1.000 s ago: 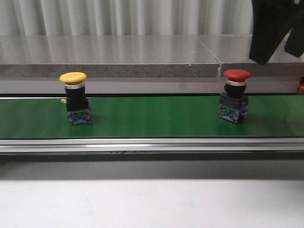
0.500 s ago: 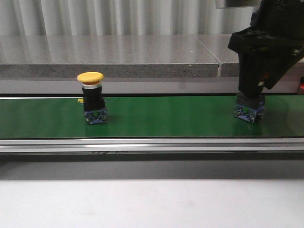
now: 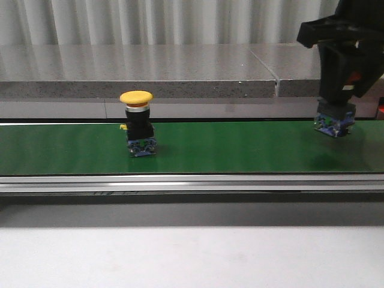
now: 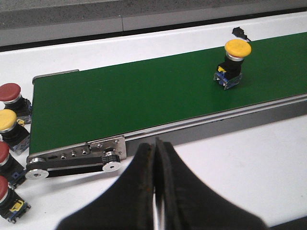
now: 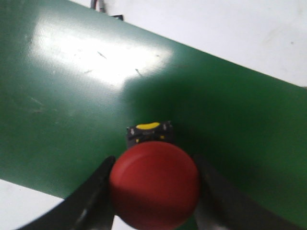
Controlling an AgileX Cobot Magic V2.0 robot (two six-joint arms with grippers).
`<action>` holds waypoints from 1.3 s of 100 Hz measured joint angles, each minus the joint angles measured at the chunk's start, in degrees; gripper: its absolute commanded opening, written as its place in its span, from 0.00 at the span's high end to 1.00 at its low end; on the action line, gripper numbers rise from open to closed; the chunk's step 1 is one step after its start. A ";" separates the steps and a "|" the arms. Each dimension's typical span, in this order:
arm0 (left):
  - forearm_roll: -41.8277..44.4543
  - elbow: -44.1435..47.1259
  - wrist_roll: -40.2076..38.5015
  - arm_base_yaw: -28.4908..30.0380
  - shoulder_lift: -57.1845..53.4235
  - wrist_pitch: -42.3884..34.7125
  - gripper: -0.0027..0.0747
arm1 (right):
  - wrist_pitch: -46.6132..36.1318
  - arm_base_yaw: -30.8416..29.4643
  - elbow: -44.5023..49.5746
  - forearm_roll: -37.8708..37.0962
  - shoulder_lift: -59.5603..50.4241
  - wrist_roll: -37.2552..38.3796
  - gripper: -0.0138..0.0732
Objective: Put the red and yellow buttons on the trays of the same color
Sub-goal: 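Carry the red button to the red tray and open the right gripper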
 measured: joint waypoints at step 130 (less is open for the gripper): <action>0.00 0.00 0.00 0.00 0.00 0.00 0.99 | -4.29 -35.61 -14.58 1.90 15.44 1.90 0.81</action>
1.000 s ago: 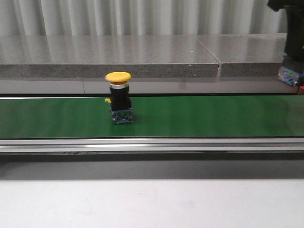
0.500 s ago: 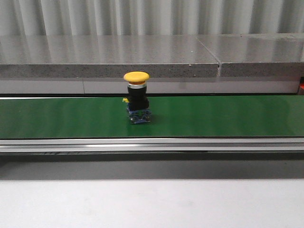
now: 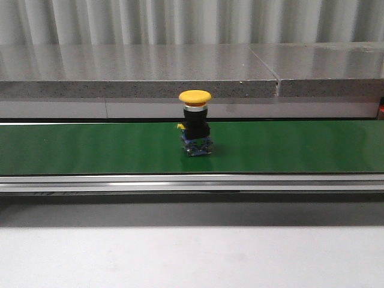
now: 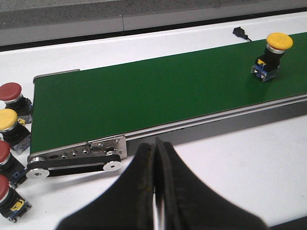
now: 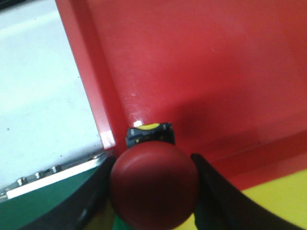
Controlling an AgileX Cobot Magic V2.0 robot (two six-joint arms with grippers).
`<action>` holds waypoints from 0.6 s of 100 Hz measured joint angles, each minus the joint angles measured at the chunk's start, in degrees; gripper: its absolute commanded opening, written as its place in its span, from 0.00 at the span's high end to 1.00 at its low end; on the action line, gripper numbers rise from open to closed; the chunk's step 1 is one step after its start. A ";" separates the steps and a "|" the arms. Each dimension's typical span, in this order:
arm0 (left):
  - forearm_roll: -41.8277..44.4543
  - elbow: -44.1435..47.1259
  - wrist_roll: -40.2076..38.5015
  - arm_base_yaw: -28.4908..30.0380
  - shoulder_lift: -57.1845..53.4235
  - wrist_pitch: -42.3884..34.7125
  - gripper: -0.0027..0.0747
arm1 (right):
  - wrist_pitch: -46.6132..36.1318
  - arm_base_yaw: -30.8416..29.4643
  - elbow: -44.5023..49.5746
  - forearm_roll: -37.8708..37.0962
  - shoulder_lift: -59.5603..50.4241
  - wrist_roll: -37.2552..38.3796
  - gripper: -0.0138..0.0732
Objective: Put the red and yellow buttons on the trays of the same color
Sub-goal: 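Carry the red button to the red tray and open the right gripper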
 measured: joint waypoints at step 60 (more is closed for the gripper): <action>0.00 0.00 0.00 0.00 0.00 0.00 0.99 | -4.59 0.00 -2.22 1.25 8.39 -3.02 0.27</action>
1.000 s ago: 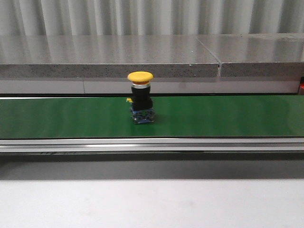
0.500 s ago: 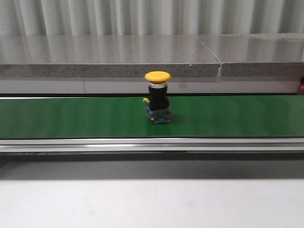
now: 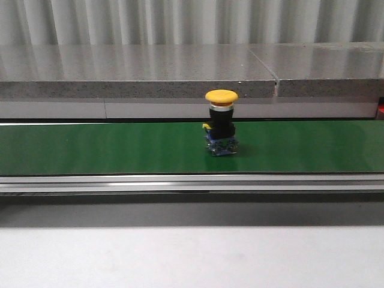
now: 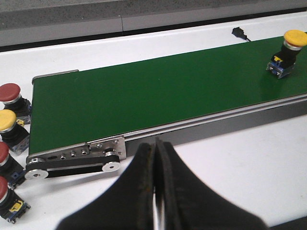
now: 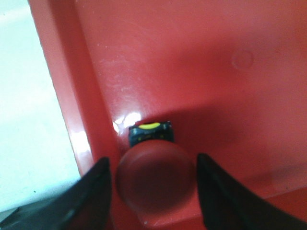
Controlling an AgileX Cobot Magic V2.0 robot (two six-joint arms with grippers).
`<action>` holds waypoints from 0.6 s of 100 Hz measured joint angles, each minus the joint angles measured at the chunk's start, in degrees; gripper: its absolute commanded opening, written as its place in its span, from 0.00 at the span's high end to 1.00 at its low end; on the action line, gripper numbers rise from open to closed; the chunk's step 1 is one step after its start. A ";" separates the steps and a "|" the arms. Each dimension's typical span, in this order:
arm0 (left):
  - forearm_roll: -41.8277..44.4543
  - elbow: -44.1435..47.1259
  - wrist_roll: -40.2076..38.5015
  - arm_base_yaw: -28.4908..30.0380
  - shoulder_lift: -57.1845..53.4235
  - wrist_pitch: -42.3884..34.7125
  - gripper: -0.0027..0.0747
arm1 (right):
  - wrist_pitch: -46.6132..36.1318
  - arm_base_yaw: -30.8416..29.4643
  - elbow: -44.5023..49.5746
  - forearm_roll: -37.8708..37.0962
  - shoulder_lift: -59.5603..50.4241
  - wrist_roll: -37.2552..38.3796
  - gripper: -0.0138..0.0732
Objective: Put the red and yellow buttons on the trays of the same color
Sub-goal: 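Carry the red button to the red tray and open the right gripper, then lower the right gripper onto the yellow button on the belt and grasp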
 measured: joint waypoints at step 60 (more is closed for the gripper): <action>0.00 0.00 0.00 0.00 0.00 0.00 0.99 | -1.91 0.72 7.72 1.56 -14.14 0.00 0.26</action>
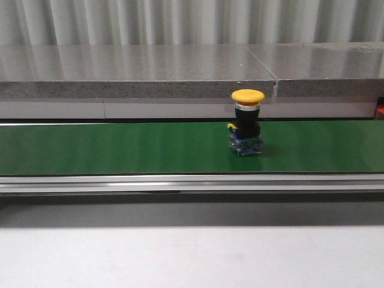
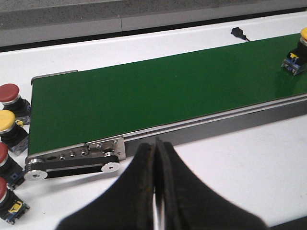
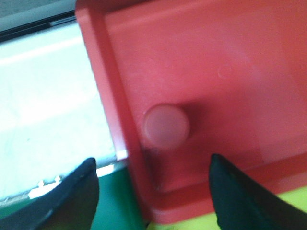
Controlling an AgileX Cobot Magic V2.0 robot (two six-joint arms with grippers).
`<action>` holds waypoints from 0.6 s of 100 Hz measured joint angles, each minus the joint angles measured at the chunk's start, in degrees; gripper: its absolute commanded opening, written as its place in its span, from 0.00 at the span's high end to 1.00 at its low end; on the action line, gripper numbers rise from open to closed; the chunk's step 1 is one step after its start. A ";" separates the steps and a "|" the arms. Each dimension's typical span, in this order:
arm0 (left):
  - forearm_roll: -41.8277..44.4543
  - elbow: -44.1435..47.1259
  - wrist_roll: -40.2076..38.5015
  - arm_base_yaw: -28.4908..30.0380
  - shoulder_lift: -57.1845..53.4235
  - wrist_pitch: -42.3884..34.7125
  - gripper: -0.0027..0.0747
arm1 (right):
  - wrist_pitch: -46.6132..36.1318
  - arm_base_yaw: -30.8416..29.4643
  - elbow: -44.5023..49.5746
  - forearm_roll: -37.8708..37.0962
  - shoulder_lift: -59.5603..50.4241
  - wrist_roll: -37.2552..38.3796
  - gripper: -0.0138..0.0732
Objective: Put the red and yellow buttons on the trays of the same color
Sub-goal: 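Lower the right gripper onto the yellow button on the belt and grasp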
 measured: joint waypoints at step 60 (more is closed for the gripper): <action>0.00 0.00 0.00 0.00 0.00 0.00 0.99 | 3.61 11.69 14.80 0.55 -19.11 0.00 0.22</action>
